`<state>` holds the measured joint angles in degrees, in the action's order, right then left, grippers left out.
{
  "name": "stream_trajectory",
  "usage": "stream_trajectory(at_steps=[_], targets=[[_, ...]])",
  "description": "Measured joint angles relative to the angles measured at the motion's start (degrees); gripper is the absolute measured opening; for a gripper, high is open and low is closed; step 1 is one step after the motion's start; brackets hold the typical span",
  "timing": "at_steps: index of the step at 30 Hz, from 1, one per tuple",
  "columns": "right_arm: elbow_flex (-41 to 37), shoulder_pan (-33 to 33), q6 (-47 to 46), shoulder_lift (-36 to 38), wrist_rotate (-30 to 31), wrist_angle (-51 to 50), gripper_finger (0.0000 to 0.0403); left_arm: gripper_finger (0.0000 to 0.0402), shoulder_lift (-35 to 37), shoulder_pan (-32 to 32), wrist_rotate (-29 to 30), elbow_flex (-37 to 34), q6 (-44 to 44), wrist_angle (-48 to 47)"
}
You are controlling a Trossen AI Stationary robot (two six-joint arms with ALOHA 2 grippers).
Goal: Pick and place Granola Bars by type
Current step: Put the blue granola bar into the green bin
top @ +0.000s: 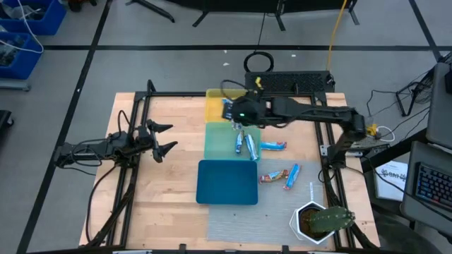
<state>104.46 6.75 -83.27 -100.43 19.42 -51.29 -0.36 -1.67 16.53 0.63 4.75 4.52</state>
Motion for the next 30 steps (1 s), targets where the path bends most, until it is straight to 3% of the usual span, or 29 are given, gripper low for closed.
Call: stream_trajectory(at_steps=[7, 18, 30], targets=[[9.5, 0.0, -2.5, -9.4, -1.5, -8.4, 0.0002, 0.0392, 0.0, 0.0, 0.0, 0.0, 0.0, 0.0], [9.5, -1.9, -5.6, -19.2, -9.0, -11.4, 0.0001, 0.0392, 0.0, 0.0, 0.0, 0.0, 0.0, 0.0], [9.5, -1.1, -5.2, -25.0, -10.4, -10.0, 0.0001, 0.0392, 0.0, 0.0, 0.0, 0.0, 0.0, 0.0]])
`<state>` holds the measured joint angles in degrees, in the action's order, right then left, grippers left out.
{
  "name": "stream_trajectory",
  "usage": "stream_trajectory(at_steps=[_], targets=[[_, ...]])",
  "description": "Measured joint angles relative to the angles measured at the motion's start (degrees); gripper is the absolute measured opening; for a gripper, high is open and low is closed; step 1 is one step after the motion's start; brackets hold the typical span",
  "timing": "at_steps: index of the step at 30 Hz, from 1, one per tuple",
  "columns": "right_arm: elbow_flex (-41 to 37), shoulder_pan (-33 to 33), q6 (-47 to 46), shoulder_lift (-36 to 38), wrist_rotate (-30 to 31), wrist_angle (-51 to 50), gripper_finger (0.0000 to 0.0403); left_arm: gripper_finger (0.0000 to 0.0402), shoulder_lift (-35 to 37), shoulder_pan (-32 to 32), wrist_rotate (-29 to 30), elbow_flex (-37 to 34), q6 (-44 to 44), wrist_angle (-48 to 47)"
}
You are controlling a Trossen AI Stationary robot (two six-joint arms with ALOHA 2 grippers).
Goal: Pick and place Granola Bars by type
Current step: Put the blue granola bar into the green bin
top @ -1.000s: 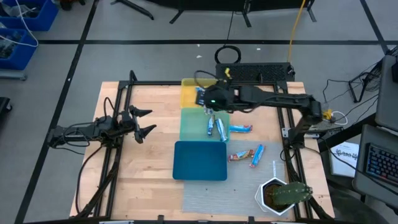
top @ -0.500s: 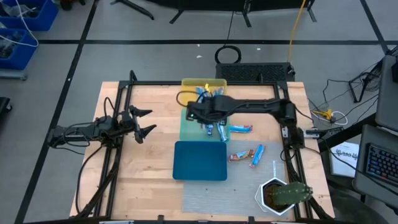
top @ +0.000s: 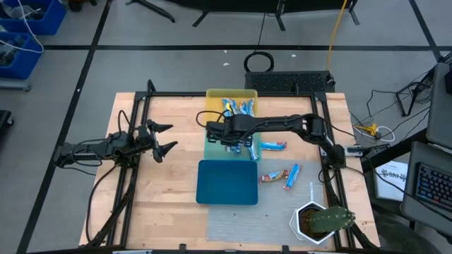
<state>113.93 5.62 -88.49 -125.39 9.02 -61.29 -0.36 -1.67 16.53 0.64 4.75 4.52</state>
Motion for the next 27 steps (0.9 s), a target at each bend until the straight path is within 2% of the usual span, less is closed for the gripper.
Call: stream_trajectory(at_steps=[16, 21, 27], targets=[[-0.4, 1.2, 2.7, -5.1, -0.4, -0.3, 0.0001, 0.0392, 0.0, 0.0, 0.0, 0.0, 0.0, 0.0], [-2.8, 1.4, 2.4, -4.9, -1.1, 1.5, 0.0001, 0.0392, 0.0, 0.0, 0.0, 0.0, 0.0, 0.0], [-5.0, 1.5, 1.9, -4.9, -4.5, 1.9, 0.0052, 0.0392, 0.0, 0.0, 0.0, 0.0, 0.0, 0.0]])
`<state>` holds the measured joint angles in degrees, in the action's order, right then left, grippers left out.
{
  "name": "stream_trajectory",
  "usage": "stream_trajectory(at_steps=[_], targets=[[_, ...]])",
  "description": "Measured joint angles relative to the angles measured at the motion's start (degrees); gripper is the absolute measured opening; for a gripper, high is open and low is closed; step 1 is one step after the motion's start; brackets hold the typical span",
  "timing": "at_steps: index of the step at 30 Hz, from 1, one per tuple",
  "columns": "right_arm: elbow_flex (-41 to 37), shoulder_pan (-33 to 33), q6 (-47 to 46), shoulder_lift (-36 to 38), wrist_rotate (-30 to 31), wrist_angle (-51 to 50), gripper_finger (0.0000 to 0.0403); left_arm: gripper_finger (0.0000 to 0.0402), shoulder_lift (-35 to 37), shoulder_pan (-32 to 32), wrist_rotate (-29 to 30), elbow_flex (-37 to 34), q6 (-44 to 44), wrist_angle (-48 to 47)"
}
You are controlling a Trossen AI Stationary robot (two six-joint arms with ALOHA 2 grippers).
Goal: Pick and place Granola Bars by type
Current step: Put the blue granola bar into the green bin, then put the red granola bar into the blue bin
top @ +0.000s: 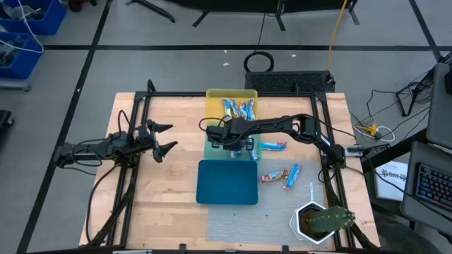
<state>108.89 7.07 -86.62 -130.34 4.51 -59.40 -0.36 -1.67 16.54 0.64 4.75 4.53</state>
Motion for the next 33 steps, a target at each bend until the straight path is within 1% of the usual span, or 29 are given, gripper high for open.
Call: stream_trajectory(at_steps=[5, 10, 14, 18, 22, 24, 26, 28, 30, 33], targets=[[-0.3, 0.0, 0.3, 0.0, 0.2, 0.0, 0.0106, 0.0392, 0.0, 0.0, 0.0, 0.0, 0.0, 0.0], [-0.3, 0.0, 0.9, 1.3, 3.3, -1.0, 0.0149, 0.0392, 0.0, 0.0, 0.0, 0.0, 0.0, 0.0], [-0.2, 0.0, 2.8, 3.6, 5.8, -2.5, 0.0166, 0.0392, 0.0, 0.0, 0.0, 0.0, 0.0, 0.0], [-0.3, 0.4, 6.6, 6.1, 6.2, -2.8, 0.017, 0.0392, 0.0, 0.0, 0.0, 0.0, 0.0, 0.0], [-0.2, 0.5, 18.3, 9.7, 6.4, -1.9, 0.0171, 0.0392, 0.0, 0.0, 0.0, 0.0, 0.0, 0.0], [-0.2, 0.5, 26.0, 11.9, 7.7, -1.7, 0.0171, 0.0392, 0.0, 0.0, 0.0, 0.0, 0.0, 0.0], [-0.2, 0.7, 34.9, 14.3, 7.7, -1.7, 0.017, 0.0392, 0.0, 0.0, 0.0, 0.0, 0.0, 0.0], [-0.2, 1.0, 43.9, 16.5, 7.1, -1.7, 0.0168, 0.0392, 0.0, 0.0, 0.0, 0.0, 0.0, 0.0], [-0.2, 1.3, 52.5, 18.8, 4.8, -2.4, 0.0168, 0.0392, 0.0, 0.0, 0.0, 0.0, 0.0, 0.0], [-0.2, 1.3, 64.6, 22.6, 2.9, -6.4, 0.0169, 0.0392, 0.0, 0.0, 0.0, 0.0, 0.0, 0.0]])
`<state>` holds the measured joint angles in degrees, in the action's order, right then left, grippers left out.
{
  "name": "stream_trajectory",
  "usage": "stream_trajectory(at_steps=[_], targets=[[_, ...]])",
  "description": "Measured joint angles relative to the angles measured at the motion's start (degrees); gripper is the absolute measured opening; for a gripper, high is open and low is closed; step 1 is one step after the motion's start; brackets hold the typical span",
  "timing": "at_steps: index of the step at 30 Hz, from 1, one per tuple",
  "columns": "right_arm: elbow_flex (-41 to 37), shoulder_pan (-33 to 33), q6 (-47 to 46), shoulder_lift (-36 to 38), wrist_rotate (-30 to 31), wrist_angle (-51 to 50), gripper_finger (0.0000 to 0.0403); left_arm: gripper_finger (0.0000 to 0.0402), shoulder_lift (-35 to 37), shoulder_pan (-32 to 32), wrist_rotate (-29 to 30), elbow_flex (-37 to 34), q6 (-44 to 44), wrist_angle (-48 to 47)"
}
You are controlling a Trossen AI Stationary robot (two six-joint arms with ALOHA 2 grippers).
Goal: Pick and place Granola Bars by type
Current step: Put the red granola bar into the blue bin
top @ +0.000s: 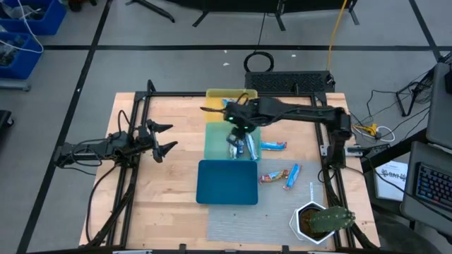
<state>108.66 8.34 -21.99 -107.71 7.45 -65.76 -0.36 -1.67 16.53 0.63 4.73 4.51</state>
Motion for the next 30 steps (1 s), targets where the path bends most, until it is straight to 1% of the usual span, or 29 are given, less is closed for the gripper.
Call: stream_trajectory(at_steps=[3, 6, 10, 14, 17, 21, 26, 30], targets=[[-0.7, -0.1, 10.9, 3.8, 1.3, -6.1, 0.0172, 0.0392, 0.0, 0.0, 0.0, 0.0, 0.0, 0.0], [-4.3, -0.2, 19.0, 8.3, 3.4, -11.1, 0.0173, 0.0392, 0.0, 0.0, 0.0, 0.0, 0.0, 0.0], [-14.9, -0.1, 28.2, 16.1, 3.1, -11.6, 0.0173, 0.0392, 0.0, 0.0, 0.0, 0.0, 0.0, 0.0], [-28.4, -0.1, 36.1, 23.0, 2.8, -5.6, 0.018, 0.0392, 0.0, 0.0, 0.0, 0.0, 0.0, 0.0], [-37.4, -0.1, 39.0, 27.0, 1.5, 0.7, 0.0193, 0.0392, 0.0, 0.0, 0.0, 0.0, 0.0, 0.0], [-46.4, -0.1, 39.8, 29.6, 1.4, 6.5, 0.0219, 0.0392, 0.0, 0.0, 0.0, 0.0, 0.0, 0.0], [-54.2, -0.1, 39.6, 30.5, 1.4, 14.3, 0.0247, 0.0392, 0.0, 0.0, 0.0, 0.0, 0.0, 0.0], [-58.5, -0.1, 39.5, 30.5, 1.4, 20.7, 0.0253, 0.0392, 0.0, 0.0, 0.0, 0.0, 0.0, 0.0]])
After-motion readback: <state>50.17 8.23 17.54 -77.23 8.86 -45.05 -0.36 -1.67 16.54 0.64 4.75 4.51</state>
